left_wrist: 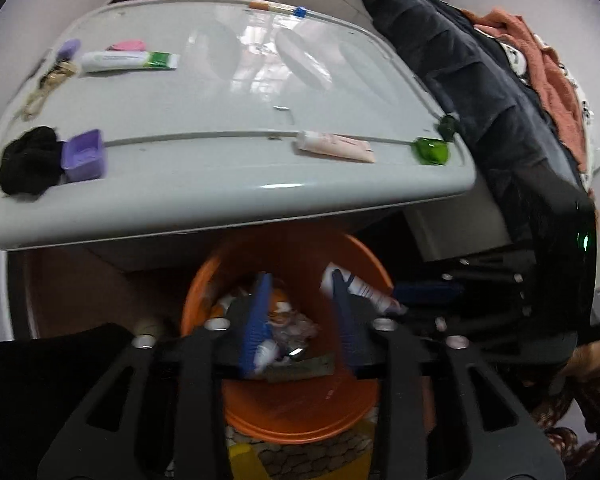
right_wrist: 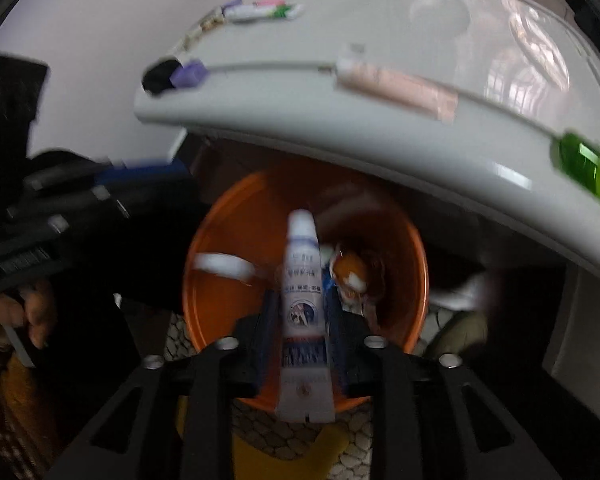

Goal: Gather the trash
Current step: 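Drop the spray bottle and ointment tube into the orange bin, then grasp the black fuzzy cloth with the right tool while the left tool grasps the purple dish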

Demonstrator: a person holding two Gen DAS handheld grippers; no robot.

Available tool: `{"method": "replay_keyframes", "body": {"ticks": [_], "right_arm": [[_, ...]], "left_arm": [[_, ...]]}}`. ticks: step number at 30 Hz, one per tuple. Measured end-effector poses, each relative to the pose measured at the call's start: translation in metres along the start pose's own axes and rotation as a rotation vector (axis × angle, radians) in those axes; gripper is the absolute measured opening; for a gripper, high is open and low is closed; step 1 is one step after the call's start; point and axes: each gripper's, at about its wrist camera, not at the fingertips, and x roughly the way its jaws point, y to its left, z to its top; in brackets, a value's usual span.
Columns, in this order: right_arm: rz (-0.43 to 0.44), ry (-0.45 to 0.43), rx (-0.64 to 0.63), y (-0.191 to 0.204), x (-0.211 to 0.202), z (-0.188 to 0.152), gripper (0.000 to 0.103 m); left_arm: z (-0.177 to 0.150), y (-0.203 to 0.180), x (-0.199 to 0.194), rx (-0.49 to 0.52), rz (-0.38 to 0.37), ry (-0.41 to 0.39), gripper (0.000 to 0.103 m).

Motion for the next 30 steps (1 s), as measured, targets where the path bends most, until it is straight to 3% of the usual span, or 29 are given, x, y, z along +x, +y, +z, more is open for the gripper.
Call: {"method": "replay_keyframes", "body": {"ticks": [1, 6, 12, 21, 26, 30], "right_arm": [[-0.011, -0.018, 0.011, -0.001, -0.003, -0.002, 0.051], [-0.055, -0.115, 0.070, -0.017, -0.030, 0.006, 0.071], [-0.087, -0.246, 0.071, -0.028, -0.070, 0.035, 0.081], [-0.088, -0.508, -0.044, -0.018, -0.133, 0.125, 0.087], [-0.047, -0.455, -0.125, 0.000, -0.100, 0.158, 0.087], [-0.014, -0.363, -0.273, 0.048, -0.042, 0.177, 0.087]], "left_arm": [[0.000, 0.002, -0.002, -0.011, 0.005, -0.010, 0.050], [0.004, 0.012, -0.011, -0.031, 0.061, -0.050, 0.052], [0.031, 0.027, -0.032, -0.056, 0.112, -0.134, 0.059], [0.105, 0.086, -0.074, -0.230, 0.183, -0.302, 0.063], [0.120, 0.125, -0.101, -0.303, 0.278, -0.379, 0.063], [0.120, 0.147, -0.111, -0.344, 0.344, -0.422, 0.063]]}}
